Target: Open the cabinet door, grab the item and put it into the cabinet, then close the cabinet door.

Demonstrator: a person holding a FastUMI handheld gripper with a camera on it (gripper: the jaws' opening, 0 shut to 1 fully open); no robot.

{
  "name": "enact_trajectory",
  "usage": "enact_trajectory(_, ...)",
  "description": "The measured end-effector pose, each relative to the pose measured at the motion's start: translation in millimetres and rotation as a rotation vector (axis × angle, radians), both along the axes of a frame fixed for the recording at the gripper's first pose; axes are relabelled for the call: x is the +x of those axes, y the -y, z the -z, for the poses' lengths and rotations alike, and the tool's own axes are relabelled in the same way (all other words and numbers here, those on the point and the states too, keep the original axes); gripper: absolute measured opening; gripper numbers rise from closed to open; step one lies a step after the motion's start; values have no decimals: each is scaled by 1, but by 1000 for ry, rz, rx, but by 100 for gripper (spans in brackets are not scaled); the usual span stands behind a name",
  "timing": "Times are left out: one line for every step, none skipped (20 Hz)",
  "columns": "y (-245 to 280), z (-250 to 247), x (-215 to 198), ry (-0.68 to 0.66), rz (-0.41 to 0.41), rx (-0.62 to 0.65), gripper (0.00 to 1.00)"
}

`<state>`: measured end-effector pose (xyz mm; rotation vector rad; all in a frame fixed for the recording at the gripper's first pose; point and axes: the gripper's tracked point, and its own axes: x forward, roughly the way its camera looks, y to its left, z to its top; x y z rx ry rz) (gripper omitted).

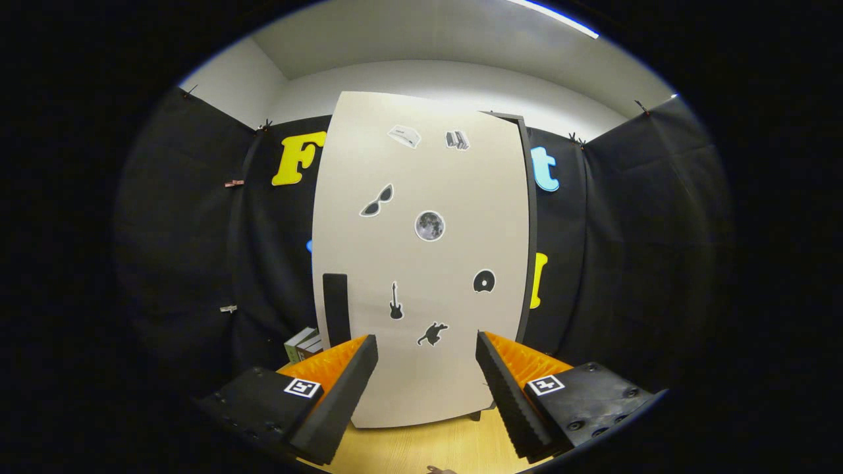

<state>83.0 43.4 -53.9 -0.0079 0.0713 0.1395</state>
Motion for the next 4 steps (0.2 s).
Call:
enact_trajectory(1, 0, -1, -1, -2, -6, 98)
enact_trajectory(1, 0, -2, -2, -4, -9, 98)
enact_trajectory(2, -1, -3, -3, -5, -8, 98)
enact_trajectory(2, -1, -2, -5, -4, -5, 98)
